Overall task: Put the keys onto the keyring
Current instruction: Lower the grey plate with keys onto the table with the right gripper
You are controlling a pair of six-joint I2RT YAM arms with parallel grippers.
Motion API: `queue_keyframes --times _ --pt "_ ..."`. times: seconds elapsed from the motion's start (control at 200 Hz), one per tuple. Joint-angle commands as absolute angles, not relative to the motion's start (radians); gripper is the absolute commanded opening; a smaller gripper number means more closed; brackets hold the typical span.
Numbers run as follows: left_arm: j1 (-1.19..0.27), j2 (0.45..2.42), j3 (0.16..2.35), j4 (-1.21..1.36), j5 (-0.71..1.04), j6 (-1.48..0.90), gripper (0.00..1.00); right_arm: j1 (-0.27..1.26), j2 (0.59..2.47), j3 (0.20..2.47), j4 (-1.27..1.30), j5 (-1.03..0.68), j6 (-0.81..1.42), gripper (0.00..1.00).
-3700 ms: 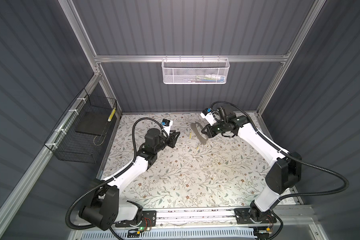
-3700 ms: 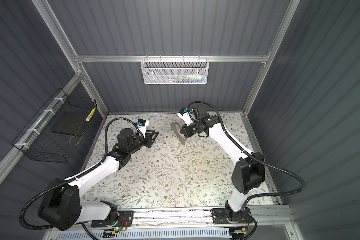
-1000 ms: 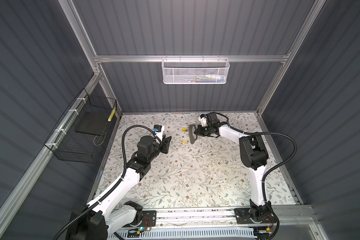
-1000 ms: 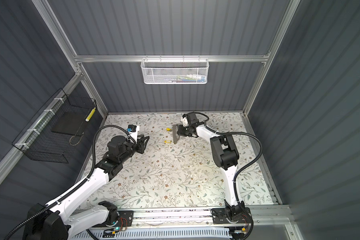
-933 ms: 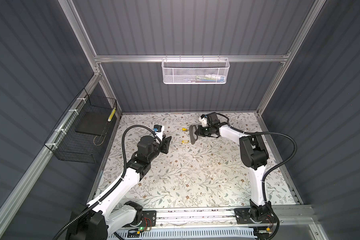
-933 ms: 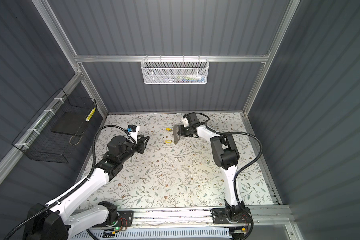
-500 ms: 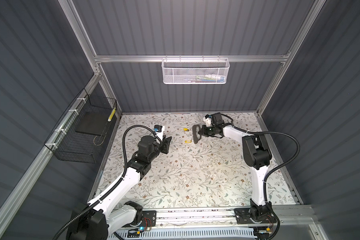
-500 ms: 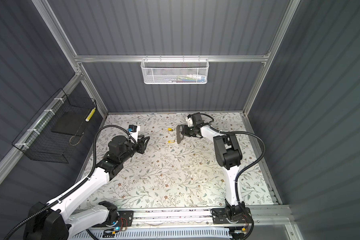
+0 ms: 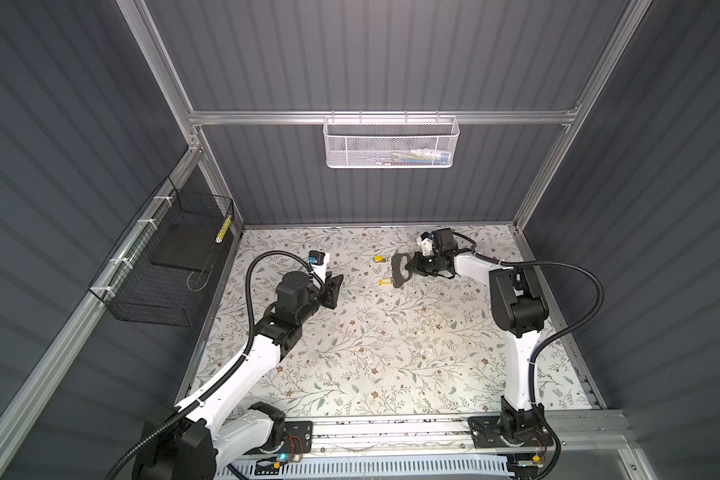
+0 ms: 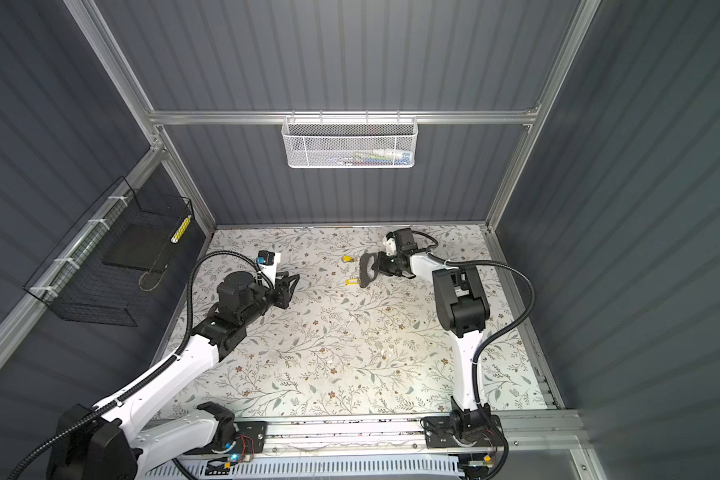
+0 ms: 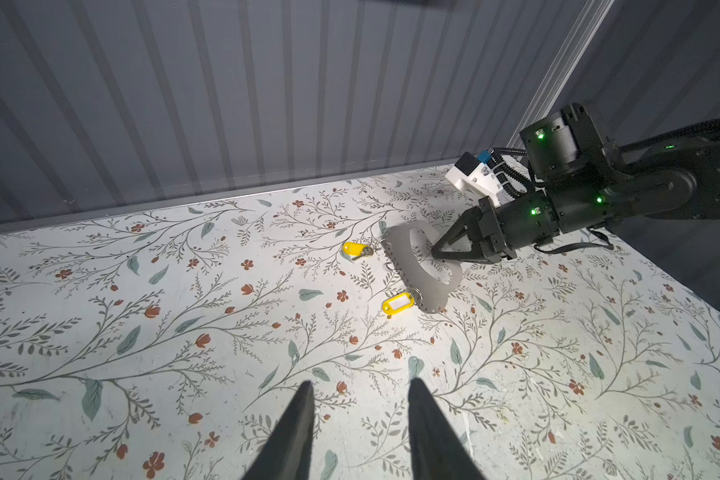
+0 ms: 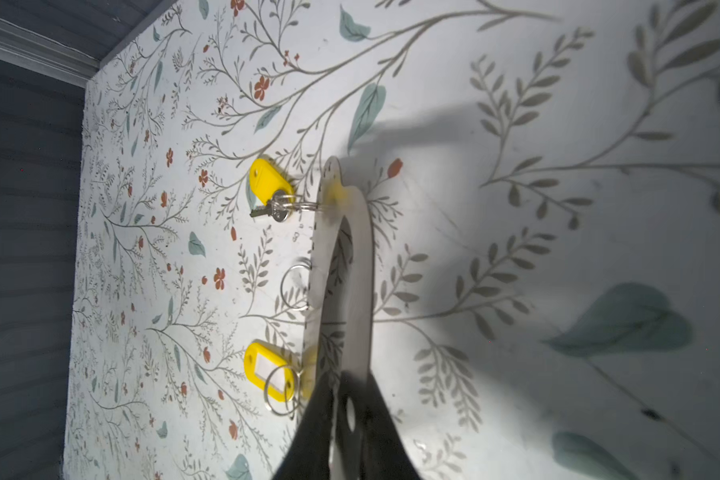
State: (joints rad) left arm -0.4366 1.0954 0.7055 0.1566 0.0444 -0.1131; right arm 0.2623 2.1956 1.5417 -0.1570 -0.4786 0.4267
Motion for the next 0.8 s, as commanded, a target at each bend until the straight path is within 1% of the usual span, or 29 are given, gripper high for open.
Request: queue_keyframes --times 0.0,0.525,0.795 --pt "-0.431 1.100 0.719 0.144 0.058 -0.109 0.38 0.252 2.184 1.531 -0.147 -0.487 0.422 0.18" --pt "-0.430 1.103 0.724 0.135 0.055 -0.103 0.39 0.221 2.172 1.502 -0.132 -0.492 0.420 0.19" --pt "-0.431 1.101 0.727 0.127 0.033 -0.104 0.39 0.200 2.107 1.431 -0.108 -0.458 0.413 0.19"
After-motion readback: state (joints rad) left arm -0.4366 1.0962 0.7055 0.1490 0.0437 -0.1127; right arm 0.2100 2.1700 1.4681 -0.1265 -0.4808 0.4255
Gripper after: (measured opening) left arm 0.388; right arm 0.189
